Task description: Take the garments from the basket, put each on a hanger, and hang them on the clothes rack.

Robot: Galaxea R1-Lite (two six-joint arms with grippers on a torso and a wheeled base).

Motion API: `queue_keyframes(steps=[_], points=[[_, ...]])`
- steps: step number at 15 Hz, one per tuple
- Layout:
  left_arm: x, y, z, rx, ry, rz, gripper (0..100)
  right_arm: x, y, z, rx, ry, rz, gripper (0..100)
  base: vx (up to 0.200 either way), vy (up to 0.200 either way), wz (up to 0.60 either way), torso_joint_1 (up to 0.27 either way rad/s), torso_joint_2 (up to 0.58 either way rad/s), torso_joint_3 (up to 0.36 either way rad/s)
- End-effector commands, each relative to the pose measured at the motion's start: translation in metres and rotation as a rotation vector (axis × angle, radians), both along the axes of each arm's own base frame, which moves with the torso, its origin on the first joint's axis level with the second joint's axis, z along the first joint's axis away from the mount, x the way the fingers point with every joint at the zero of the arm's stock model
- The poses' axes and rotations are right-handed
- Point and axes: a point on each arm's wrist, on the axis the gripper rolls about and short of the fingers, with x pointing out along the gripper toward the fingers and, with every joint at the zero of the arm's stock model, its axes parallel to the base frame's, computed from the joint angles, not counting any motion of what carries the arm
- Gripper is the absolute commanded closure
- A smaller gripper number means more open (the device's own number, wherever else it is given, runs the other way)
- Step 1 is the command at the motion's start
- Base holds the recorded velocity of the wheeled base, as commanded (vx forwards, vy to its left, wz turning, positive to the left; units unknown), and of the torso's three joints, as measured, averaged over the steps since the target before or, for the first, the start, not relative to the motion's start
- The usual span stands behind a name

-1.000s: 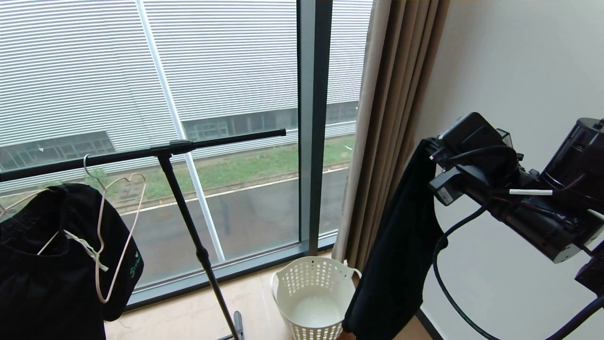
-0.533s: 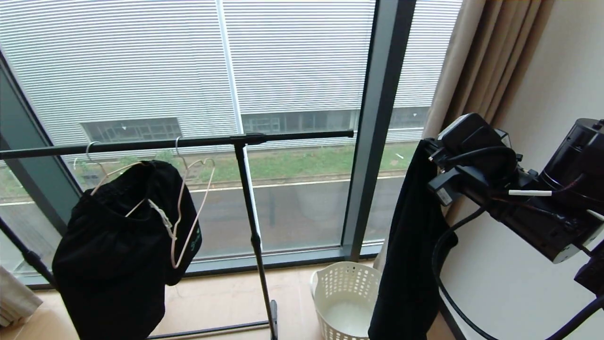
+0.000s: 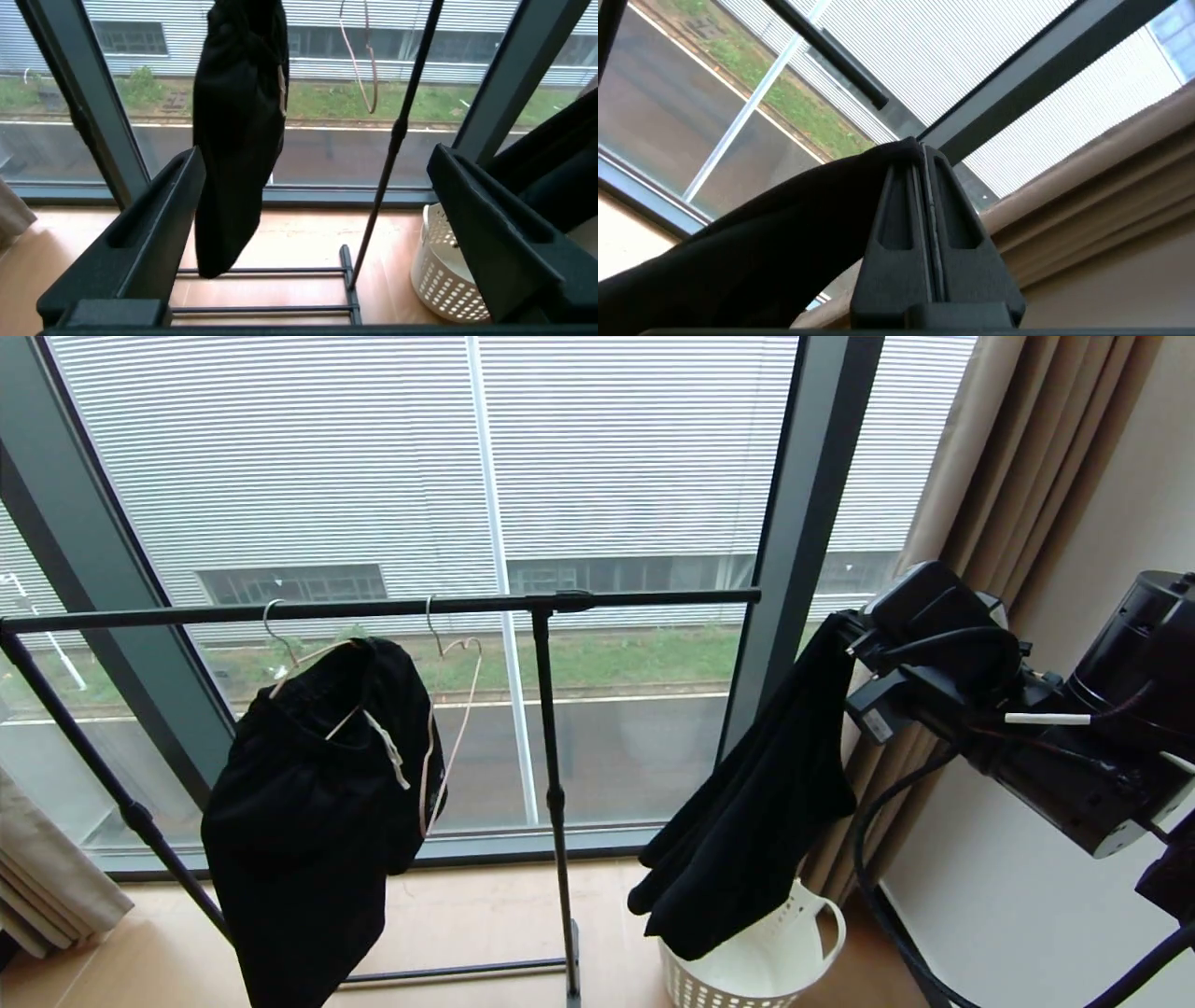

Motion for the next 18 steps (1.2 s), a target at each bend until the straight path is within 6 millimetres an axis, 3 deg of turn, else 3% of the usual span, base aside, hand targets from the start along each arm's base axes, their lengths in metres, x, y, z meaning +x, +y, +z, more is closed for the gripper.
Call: queue_keyframes(steps=[1,12,18], points=[[0.0,0.0,0.0,0.0,0.0,0.001,0,0.0002,0.0,-0.0003,-0.001,0.0,-0.001,100,0.0,0.2,0.0,0.007,0.01,-0.002],[0.0,0.0,0.0,0.0,0.0,0.001,0,-0.0002,-0.0001,-0.0003,-0.001,0.0,0.0,100,0.0,0.2,0.0,0.003,0.0,0.0],[0.0,0.0,0.0,0.0,0.0,-0.001,0,0.0,-0.0001,-0.0011,-0.002,0.003,-0.001,100,-0.2,0.0,0.0,0.002,0.0,-0.002]])
